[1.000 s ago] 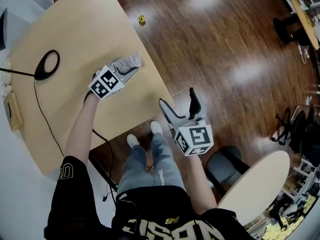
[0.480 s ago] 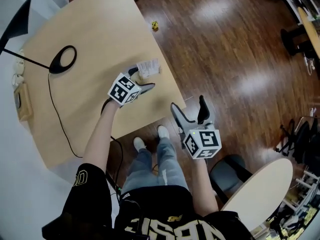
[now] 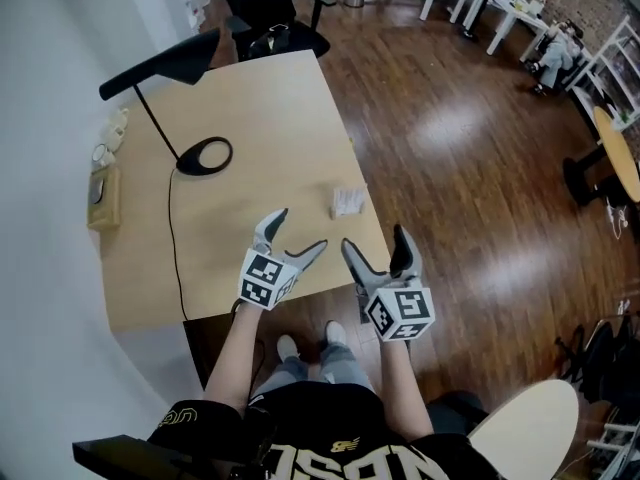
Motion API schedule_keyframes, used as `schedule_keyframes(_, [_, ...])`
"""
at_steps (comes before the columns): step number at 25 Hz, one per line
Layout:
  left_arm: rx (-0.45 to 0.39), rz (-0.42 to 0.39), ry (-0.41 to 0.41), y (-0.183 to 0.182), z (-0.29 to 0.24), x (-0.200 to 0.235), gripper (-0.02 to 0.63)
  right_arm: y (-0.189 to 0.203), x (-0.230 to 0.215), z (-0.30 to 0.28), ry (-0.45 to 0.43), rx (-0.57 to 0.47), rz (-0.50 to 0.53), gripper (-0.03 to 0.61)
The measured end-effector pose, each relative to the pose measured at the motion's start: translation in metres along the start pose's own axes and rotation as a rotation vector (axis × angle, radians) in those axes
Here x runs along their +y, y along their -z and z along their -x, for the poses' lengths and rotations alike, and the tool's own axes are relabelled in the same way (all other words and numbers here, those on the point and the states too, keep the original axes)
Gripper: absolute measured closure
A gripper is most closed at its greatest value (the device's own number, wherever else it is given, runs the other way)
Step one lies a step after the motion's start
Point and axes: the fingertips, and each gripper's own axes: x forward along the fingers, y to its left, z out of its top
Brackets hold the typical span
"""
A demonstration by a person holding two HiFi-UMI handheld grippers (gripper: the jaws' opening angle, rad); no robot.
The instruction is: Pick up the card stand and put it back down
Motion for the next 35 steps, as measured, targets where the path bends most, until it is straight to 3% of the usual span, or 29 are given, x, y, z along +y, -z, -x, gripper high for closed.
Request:
schedule_keyframes(6, [-0.118,-0.081,-0.235,-0.054,0.114,0.014,0.147,-0.056,0.068,0.014,-0.054,-0.127,0.108,0.106])
schedule_keyframes(11, [-0.246,-0.069,-0.325,-0.076,0.176,0.014,0.160,-0.067,0.104,0.048,-0.045,-0.148,0.258,0.106])
schedule_keyframes(14, [-0.239,-0.101,-0.358,-0.071,0.201,0.002,0.160,-0.055,0.111,0.066,-0.034,-0.120,0.266,0.106])
schedule_keyframes(18, [-0.268,-0.084,-0.433,-0.069,0.232,-0.005,0.170,-0.052,0.114,0.079,-0.041,-0.127,0.248,0.106])
schedule_keyframes(25, [-0.289,-0.131,-0.646,-0.072,0.265,-0.072,0.199,-0.044,0.125,0.136,-0.199,-0.131,0.201,0.106])
schedule_keyframes(30, [-0.280,-0.125,-0.682,-0.069,0.280,-0.139,0.224,-0.037,0.121,0.190,-0.217,-0.148,0.234,0.109])
schedule_keyframes(32, [-0.236,-0.137,-0.696,-0.061,0.286,-0.152,0.224,-0.032,0.120,0.199,-0.207,-0.117,0.225,0.109])
schedule_keyframes(35, [-0.220,-0.113,-0.696,-0.050,0.295,-0.160,0.224,-0.034,0.126,0.202,-0.169,-0.095,0.309,0.126])
